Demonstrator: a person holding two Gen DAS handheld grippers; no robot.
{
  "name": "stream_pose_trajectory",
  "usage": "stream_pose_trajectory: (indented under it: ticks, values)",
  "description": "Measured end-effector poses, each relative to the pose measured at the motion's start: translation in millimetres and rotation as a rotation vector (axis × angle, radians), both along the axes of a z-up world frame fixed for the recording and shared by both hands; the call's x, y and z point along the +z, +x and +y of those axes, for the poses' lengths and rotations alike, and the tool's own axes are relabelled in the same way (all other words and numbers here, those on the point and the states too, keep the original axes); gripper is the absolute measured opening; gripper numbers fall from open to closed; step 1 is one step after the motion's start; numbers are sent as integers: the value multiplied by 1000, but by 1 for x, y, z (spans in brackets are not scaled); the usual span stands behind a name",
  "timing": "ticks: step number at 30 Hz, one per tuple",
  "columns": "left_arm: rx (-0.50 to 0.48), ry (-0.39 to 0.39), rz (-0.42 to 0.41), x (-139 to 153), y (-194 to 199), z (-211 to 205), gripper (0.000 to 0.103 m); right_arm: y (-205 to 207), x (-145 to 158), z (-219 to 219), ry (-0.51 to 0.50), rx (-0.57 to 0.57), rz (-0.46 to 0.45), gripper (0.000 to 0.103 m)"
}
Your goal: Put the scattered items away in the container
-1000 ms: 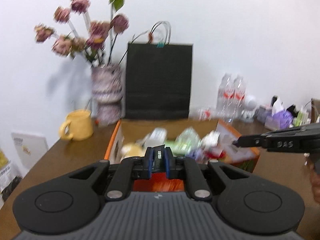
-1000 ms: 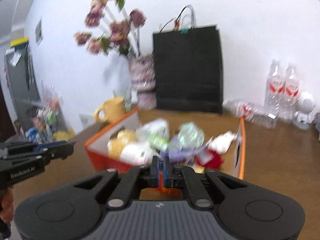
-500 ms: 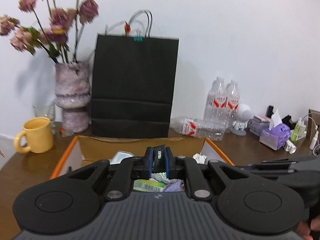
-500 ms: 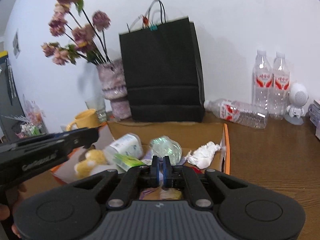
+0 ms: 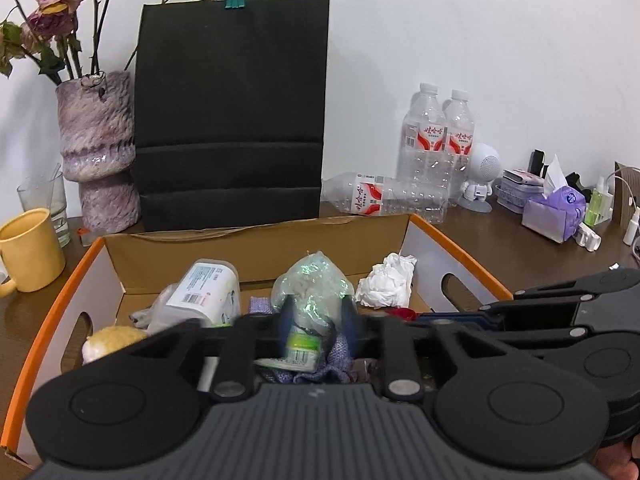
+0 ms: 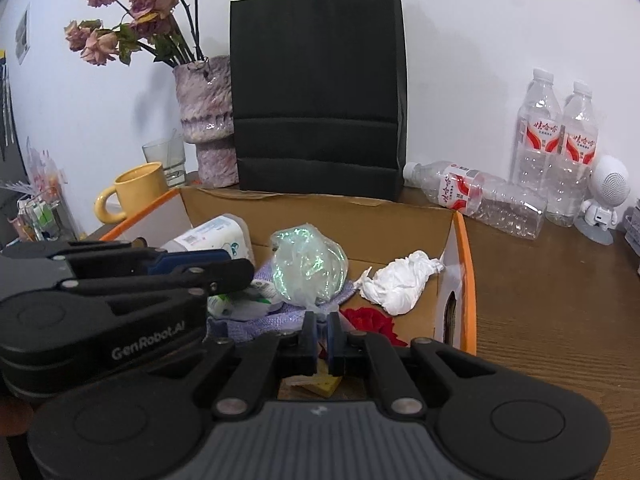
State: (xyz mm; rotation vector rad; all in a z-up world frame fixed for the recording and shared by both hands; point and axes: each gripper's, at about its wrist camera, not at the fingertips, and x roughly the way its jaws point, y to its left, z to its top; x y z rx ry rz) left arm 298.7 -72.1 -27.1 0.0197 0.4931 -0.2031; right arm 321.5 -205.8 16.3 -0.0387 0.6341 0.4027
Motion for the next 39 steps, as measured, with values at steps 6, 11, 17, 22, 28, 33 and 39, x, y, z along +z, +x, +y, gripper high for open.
stream_pose_trajectory:
  ticks: [6, 11, 17, 22, 28, 33, 39]
  values:
    - [44, -18, -44, 10, -5, 10, 81, 4, 1, -4, 16, -12, 21, 51]
    - [100, 16, -74, 16, -8, 10, 103, -1, 6, -3, 5, -22, -18, 77]
    - [130, 47, -60, 16, -8, 11, 103, -4, 7, 0, -10, -10, -37, 91]
    - [145, 55, -56, 16, -9, 13, 103, -3, 5, 1, -24, -18, -33, 91]
    - [171, 43, -89, 23, -21, 23, 103, -6, 6, 1, -24, -22, -46, 91]
    - [188, 26, -106, 27, -37, 37, 103, -14, 8, 4, -33, -13, -67, 91]
    - [230, 27, -114, 28, -79, 55, 103, -36, 17, 10, -30, 12, -114, 91]
